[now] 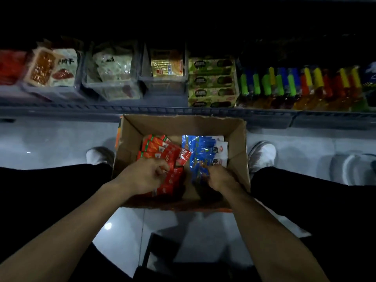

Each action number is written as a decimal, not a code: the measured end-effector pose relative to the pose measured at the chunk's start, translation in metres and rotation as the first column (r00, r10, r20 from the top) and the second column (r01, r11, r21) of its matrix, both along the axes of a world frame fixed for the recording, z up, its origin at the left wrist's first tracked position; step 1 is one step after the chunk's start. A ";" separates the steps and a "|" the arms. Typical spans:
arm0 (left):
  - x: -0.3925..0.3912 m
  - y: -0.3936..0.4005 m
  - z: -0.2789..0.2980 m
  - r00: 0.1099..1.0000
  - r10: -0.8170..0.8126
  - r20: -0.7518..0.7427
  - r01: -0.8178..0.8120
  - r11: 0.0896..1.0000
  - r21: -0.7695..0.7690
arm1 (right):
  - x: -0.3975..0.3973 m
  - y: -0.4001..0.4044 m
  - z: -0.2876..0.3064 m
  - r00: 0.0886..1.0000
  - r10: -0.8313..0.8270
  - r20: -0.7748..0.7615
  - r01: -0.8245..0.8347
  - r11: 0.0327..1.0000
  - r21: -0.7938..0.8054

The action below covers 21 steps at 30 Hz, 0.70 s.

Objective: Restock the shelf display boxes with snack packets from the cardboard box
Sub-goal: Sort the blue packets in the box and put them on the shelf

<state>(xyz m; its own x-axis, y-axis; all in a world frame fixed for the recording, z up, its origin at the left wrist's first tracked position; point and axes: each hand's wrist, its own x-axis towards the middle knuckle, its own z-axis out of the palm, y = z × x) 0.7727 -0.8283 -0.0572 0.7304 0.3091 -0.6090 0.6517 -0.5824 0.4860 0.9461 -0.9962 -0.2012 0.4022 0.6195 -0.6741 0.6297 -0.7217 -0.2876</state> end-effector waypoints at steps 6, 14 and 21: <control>-0.007 -0.007 -0.020 0.992 0.116 -0.052 -0.119 0.991 -0.058 | -0.001 0.009 -0.042 0.913 0.240 0.329 -0.212 0.970 -0.120; -0.003 -0.006 -0.034 0.980 0.185 -0.077 -0.190 0.979 -0.068 | -0.006 0.006 -0.064 0.886 0.292 0.360 -0.251 0.955 -0.156; -0.009 -0.003 -0.037 0.964 0.233 -0.128 -0.243 0.968 -0.064 | -0.006 -0.002 -0.059 0.925 0.169 0.339 -0.119 0.979 -0.164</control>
<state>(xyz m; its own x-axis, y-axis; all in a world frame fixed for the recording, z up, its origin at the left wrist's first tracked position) 0.7639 -0.8310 -0.0938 0.5624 0.4130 -0.7163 0.8227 -0.3664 0.4347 0.9402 -0.9980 -0.2600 0.5412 0.5996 -0.5895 0.7719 -0.6324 0.0654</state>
